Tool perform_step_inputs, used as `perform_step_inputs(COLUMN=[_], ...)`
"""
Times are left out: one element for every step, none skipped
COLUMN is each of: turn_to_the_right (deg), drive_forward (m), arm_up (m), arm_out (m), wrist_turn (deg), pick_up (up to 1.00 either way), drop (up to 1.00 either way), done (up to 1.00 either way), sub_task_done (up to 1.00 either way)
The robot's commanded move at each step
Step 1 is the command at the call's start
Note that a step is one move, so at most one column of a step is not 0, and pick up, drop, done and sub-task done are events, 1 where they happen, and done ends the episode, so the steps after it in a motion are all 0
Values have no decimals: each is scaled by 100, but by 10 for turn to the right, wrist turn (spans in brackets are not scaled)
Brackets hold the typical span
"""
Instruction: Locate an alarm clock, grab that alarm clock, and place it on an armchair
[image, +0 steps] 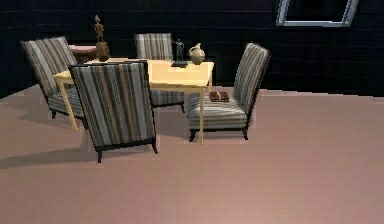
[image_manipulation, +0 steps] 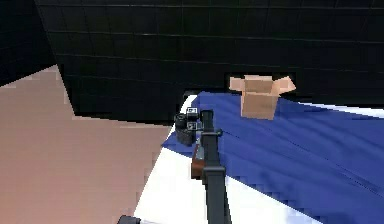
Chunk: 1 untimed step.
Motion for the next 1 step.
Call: perform_step_inputs(turn_to_the_right=[0], drive_forward=[0], arm_up=[-30], arm_out=[0], wrist_turn=[0], pick_up=[0], drop=[0], done=[0], sub_task_done=[0])
